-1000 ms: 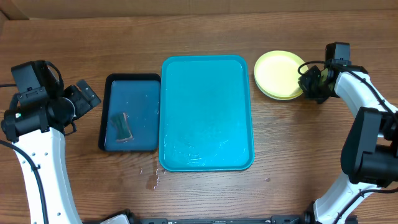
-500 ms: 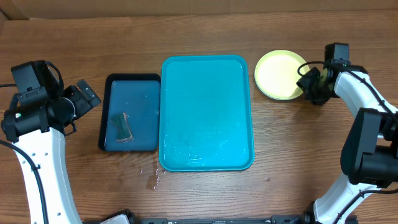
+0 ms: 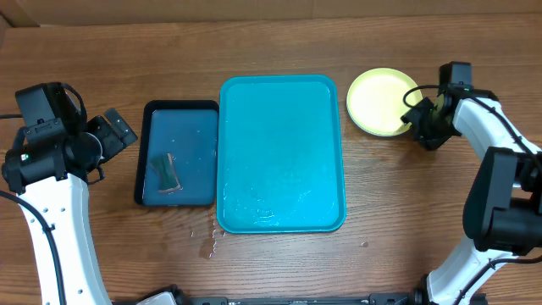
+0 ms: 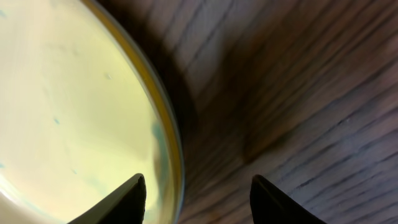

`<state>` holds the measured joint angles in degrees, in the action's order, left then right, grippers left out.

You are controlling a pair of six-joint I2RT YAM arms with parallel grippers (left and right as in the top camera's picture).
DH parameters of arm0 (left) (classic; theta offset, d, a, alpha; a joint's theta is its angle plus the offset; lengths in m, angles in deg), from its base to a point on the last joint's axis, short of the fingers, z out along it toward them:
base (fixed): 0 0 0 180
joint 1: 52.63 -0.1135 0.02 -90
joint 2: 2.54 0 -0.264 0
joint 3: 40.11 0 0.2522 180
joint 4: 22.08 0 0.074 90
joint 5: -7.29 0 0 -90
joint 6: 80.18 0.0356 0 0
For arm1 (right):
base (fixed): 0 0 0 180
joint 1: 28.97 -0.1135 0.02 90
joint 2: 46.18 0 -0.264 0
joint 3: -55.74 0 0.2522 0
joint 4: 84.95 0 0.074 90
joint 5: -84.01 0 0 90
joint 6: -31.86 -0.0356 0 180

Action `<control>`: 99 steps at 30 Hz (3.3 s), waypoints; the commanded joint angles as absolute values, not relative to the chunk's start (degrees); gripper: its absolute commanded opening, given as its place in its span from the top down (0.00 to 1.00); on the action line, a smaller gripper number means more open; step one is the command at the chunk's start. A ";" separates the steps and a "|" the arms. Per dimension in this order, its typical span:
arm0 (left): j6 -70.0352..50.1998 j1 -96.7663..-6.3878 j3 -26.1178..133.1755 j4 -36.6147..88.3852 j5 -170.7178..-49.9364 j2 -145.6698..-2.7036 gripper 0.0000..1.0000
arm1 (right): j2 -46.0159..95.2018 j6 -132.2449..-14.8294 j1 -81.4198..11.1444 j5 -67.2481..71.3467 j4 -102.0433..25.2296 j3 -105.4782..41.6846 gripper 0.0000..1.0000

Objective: Clean dirty plates on tray and stack at the side
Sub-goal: 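Lower the yellow plate onto the plate stack with the right gripper, then open the right gripper and lift it off the stacked plate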

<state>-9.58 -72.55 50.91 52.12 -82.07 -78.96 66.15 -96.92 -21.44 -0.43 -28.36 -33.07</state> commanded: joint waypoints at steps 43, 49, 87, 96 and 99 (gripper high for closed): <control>-10.13 -72.53 51.61 52.08 -82.26 -79.36 0.00 | 64.21 -92.75 -35.45 2.69 -18.53 -29.59 0.25; -10.13 -72.53 51.61 52.08 -82.26 -79.36 0.00 | 64.16 -91.18 -35.17 2.65 -19.42 -30.14 0.23; -10.13 -72.48 51.61 52.08 -82.26 -79.36 0.00 | 62.07 -56.36 -34.34 2.63 -3.64 -53.72 0.00; -10.13 -72.48 51.61 52.08 -82.26 -79.36 0.00 | 62.18 -56.38 -34.34 2.63 -3.67 -53.72 0.00; -10.13 -72.48 51.61 52.10 -82.26 -79.36 0.00 | 61.96 -56.38 -34.34 2.63 -3.64 -53.72 0.00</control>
<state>-9.58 -72.55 50.91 52.12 -82.07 -78.96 62.74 -56.66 -33.99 2.58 -3.45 -53.41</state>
